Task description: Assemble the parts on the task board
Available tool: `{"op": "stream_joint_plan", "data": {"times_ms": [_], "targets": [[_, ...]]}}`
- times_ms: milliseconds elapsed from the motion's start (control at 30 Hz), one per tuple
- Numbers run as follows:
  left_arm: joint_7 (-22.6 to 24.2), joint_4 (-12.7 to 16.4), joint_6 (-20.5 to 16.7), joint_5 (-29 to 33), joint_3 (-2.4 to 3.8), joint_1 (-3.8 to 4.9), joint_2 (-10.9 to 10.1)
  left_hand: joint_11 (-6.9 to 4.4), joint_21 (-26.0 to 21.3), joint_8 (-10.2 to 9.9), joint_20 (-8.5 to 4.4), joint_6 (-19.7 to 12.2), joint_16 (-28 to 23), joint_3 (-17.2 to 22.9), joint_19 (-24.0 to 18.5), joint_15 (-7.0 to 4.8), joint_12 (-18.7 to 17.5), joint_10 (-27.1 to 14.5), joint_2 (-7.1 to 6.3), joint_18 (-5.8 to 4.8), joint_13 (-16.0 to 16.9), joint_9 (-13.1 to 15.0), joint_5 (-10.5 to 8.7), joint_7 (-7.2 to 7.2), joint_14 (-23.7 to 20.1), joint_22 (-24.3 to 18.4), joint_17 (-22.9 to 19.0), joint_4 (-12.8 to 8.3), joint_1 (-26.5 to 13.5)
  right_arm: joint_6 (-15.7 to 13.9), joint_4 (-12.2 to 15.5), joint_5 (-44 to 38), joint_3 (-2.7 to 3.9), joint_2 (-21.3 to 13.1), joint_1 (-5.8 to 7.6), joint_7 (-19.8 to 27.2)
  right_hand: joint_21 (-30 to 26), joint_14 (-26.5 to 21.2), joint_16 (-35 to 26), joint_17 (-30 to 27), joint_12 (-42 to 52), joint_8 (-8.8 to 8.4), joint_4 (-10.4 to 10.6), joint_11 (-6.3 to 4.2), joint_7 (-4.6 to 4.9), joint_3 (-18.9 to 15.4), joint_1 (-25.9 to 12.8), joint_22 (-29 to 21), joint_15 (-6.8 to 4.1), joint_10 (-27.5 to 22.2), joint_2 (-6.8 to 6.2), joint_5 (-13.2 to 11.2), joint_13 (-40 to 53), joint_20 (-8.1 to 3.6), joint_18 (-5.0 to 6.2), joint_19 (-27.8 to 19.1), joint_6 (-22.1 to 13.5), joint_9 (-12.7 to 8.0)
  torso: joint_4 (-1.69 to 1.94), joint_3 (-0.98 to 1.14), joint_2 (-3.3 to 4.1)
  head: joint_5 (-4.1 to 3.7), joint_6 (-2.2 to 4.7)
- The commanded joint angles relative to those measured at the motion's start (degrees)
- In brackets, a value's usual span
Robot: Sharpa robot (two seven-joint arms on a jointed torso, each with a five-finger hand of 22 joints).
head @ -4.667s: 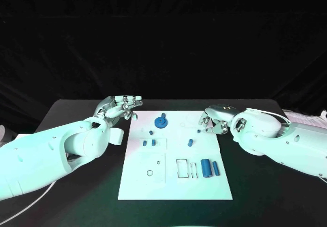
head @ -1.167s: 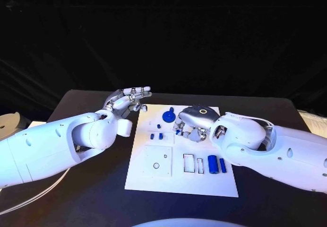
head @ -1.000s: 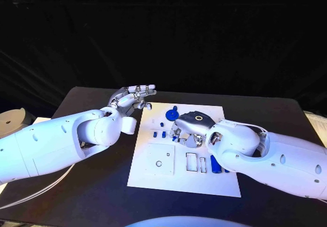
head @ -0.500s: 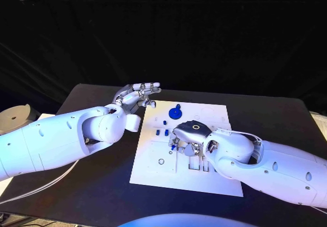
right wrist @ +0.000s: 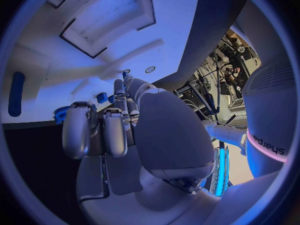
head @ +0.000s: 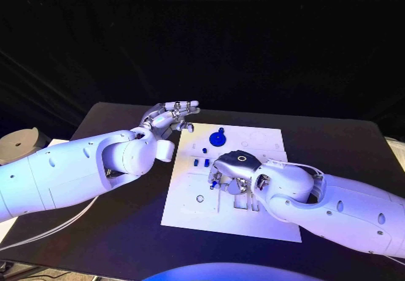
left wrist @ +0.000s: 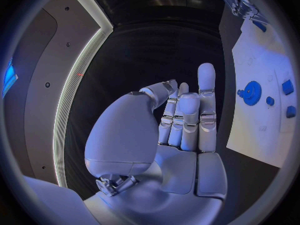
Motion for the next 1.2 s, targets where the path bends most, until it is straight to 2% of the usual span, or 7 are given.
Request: {"op": "stream_joint_plan", "data": {"times_ms": [33,433,833,933,1000,1067,1200], "targets": [[0.16,0.07,0.78,0.18,0.03,0.02,0.09,0.11,-0.34,-0.03,-0.12,-0.18,0.09,-0.42,-0.39,0.18,0.3,-0.37,0.47,0.56,-0.02,-0.08,0.08,0.02,-0.38,-0.08,-0.05,-0.06,-0.16,1.12,-0.32,-0.3,-0.08,0.26,-0.12,0.64,-0.02,3.88,0.18,4.48,-0.15,0.11,0.02,0.34,0.41,0.23,-0.53,-0.05,0.41,-0.03,0.29,0.19,0.03,0.16,0.83,0.1,0.02,0.1,0.05,-0.04,0.03,0.04,-0.17],[0.03,0.02,0.87,0.18,0.03,0.02,0.08,0.11,-0.34,-0.03,-0.12,-0.18,0.09,-0.42,-0.39,0.18,0.3,-0.37,0.47,0.56,-0.02,-0.08,0.08,0.02,-0.38,-0.08,-0.05,-0.06,-0.16,1.57,-0.88,-0.33,-0.3,0.97,-0.21,0.68,-0.02,3.88,0.18,4.48,-0.15,0.11,0.02,0.34,0.41,0.23,-0.53,-0.05,0.41,-0.03,0.29,0.19,0.03,0.16,0.83,0.1,0.02,0.1,0.04,-0.08,-0.03,0.26,-0.35],[-0.1,-0.01,0.93,0.18,0.03,0.02,0.02,0.11,-0.34,-0.03,-0.12,-0.18,0.09,-0.42,-0.39,0.18,0.3,-0.37,0.47,0.56,-0.02,-0.08,0.08,0.02,-0.38,-0.08,-0.05,-0.06,-0.16,3.31,-1.05,-0.62,-0.47,1.13,-0.22,-0.06,-0.13,3.84,0.08,4.35,-0.18,0.02,-0.13,0.43,0.52,0.32,-0.9,-0.19,0.52,-0.22,0.12,0.22,0.0,0.26,0.86,0.02,-0.14,0.1,0.04,-0.08,-0.04,0.33,-0.35],[-0.13,0.01,0.94,0.18,0.03,0.02,0.01,0.11,-0.34,-0.03,-0.12,-0.18,0.09,-0.42,-0.39,0.18,0.3,-0.37,0.47,0.56,-0.02,-0.08,0.08,0.02,-0.38,-0.08,-0.05,-0.06,-0.16,3.48,-1.2,-0.66,-0.53,1.15,-0.21,-0.71,-0.46,3.73,-0.18,4.0,-0.37,-0.44,0.16,1.09,1.16,0.11,-2.56,-0.64,1.15,-2.49,-1.02,0.23,-0.22,0.65,0.93,-0.24,-1.92,-0.29,0.01,-0.09,-0.05,0.32,-0.3],[-0.15,0.04,0.95,0.18,0.03,0.02,0.0,0.11,-0.34,-0.03,-0.12,-0.18,0.09,-0.42,-0.39,0.18,0.3,-0.37,0.47,0.56,-0.02,-0.08,0.08,0.02,-0.38,-0.08,-0.05,-0.06,-0.16,3.36,-1.4,-0.65,-0.6,1.2,-0.21,-1.23,-1.46,3.55,-0.72,3.3,-0.32,-0.5,0.87,2.11,2.26,-0.85,-4.68,-2.04,2.01,-5.6,-2.89,0.67,-0.28,1.29,1.17,-0.88,-5.65,-1.19,0.03,-0.09,-0.05,0.31,-0.28],[-0.17,0.04,0.96,0.18,0.03,0.02,0.0,0.11,-0.34,-0.03,-0.12,-0.18,0.09,-0.42,-0.39,0.18,0.3,-0.37,0.47,0.56,-0.02,-0.08,0.08,0.02,-0.38,-0.08,-0.05,-0.06,-0.16,2.67,-1.65,-0.74,-0.67,1.27,-0.2,-1.67,-3.63,3.27,-1.57,2.19,-0.04,-0.44,1.02,2.76,2.48,-2.28,-5.79,-5.08,2.5,-9.83,-3.94,0.51,-0.18,1.94,1.84,-2.22,-9.1,-1.72,0.03,-0.08,-0.05,0.28,-0.24],[-0.26,0.02,0.99,0.18,0.03,0.02,-0.01,0.11,-0.34,-0.03,-0.12,-0.18,0.09,-0.42,-0.39,0.18,0.3,-0.37,0.47,0.56,-0.02,-0.08,0.08,0.02,-0.38,-0.08,-0.05,-0.06,-0.16,0.74,-1.84,-1.13,-0.73,1.3,-0.2,-1.98,-5.37,2.85,-2.92,0.43,0.23,-0.31,0.85,3.16,2.78,-4.12,-5.97,-7.41,2.75,-12.31,-3.96,0.6,-0.11,2.36,2.33,-3.18,-10.51,-1.59,0.03,-0.01,-0.04,0.2,-0.11]]}}
